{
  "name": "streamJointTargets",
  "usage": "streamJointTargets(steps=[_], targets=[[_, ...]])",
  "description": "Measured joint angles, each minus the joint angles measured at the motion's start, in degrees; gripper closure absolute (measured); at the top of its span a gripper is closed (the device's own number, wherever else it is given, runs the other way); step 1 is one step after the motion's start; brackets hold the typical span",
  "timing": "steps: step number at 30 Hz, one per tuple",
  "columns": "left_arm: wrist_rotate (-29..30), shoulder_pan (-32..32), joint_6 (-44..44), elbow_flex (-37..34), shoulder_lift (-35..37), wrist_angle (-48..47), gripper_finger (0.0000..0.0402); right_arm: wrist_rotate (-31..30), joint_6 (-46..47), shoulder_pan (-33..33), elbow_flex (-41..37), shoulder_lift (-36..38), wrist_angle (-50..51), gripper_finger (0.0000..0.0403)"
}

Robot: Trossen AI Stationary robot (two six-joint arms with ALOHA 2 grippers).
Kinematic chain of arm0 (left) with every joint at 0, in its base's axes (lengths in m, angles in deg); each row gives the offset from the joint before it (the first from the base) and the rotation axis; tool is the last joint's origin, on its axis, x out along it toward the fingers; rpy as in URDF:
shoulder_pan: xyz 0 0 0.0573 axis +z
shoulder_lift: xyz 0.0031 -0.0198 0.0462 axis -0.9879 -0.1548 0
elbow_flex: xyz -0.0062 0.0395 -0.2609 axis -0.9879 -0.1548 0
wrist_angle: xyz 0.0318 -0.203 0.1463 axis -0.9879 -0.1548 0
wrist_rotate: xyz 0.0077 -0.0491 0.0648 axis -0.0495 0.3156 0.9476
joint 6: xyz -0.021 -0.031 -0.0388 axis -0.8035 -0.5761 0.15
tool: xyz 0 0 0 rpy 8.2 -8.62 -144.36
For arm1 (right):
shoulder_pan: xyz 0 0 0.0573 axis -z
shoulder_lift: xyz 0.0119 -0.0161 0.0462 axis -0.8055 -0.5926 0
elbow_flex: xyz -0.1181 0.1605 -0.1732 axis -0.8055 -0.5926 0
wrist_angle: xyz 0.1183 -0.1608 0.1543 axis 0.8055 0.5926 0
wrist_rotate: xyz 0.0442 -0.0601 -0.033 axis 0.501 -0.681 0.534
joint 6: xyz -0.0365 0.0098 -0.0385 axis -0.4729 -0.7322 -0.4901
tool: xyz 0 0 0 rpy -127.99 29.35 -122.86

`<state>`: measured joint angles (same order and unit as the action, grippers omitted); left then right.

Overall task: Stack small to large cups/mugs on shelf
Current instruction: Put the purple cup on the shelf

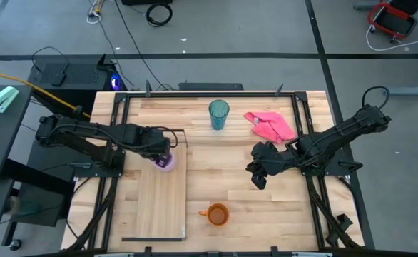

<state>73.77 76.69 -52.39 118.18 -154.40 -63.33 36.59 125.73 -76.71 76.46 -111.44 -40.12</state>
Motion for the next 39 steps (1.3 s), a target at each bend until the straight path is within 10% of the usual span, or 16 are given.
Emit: streamJointTargets(steps=[39], targets=[[-1.4, -0.3, -0.1, 0.2, -2.6, 0.5, 0.039, 0.0, 0.0, -2.8, 0.0, 0.0, -0.5, 0.0348]])
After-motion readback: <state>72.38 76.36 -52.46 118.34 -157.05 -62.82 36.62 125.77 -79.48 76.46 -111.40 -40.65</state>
